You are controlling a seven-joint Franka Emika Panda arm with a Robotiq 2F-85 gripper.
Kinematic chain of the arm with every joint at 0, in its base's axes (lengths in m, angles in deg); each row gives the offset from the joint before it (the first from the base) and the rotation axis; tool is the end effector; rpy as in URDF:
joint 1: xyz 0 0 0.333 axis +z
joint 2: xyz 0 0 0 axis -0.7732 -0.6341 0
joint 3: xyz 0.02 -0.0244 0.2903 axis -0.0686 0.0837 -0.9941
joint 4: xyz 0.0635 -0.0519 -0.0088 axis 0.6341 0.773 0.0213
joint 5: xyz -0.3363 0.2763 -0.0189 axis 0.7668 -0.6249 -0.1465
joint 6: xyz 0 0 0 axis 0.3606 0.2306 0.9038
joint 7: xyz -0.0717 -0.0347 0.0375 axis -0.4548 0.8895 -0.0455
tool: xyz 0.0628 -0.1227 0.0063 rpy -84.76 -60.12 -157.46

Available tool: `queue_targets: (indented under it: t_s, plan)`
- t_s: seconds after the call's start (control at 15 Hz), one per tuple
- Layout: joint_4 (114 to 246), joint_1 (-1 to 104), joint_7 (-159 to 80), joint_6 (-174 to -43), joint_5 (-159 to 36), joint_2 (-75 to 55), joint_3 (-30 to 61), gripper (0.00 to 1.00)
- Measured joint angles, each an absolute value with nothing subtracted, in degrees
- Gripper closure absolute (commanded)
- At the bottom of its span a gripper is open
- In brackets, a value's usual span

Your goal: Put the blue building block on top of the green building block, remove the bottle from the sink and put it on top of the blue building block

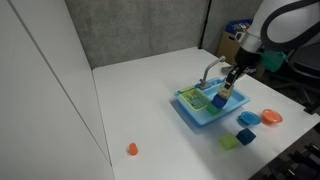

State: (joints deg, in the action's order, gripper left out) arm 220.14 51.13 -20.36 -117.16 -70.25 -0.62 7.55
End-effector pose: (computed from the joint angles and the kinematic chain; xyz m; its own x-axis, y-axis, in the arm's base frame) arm 0.5538 0.0433 0.2112 0.9649 0.2494 0.0820 0.2540 -0.9659 -0.0510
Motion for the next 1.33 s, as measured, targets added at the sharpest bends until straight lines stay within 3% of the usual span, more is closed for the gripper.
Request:
queue_targets:
  t_s: [0.2,0.27,0.33,0.47,0.73,0.8,1.33]
  plan:
    - [220.14,51.13,-20.17,-117.36,-70.25,-1.17,7.50,0.88]
    - [220.14,51.13,-20.13,-117.38,-70.25,-1.32,7.48,0.74]
    - [220.14,51.13,-20.10,-117.42,-70.25,-1.40,7.47,0.48]
    - [220.14,51.13,-20.02,-117.47,-70.25,-1.40,7.45,0.36]
    - [220.14,51.13,-19.93,-117.52,-70.25,-1.42,7.35,0.04]
    - [220.13,51.13,-19.93,-117.55,-70.25,-1.42,7.35,0.00]
    - [219.09,51.13,-20.24,-117.52,-70.10,-0.96,7.57,0.00]
